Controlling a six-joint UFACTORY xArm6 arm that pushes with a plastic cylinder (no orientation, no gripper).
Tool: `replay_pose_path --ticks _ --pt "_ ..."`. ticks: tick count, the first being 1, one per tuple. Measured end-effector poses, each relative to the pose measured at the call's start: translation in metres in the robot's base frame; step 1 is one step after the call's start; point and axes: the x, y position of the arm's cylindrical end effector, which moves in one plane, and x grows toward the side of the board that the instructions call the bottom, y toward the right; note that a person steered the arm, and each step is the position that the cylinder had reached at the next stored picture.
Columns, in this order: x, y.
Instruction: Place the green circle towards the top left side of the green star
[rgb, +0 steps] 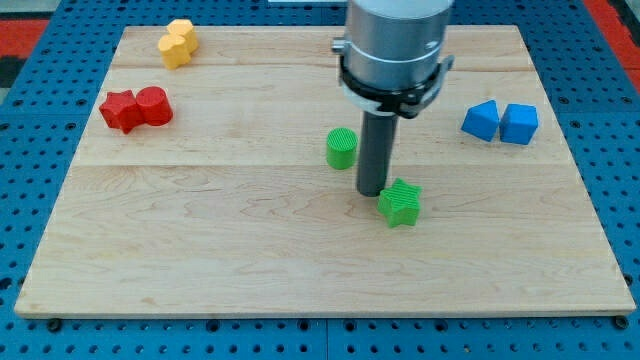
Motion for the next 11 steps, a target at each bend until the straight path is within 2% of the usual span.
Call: replay_pose_path --ticks 1,3,4,5,6,8,9,11 --pt "0.019 -0.002" --pt "0.025 0.044" --pt "0.022 -0.018" --pt "-0.010 -0.069" --pt "-0.041 -0.070" --pt "-0.058 0.000" --pt "-0.066 0.004" --pt "-0.108 -0.097"
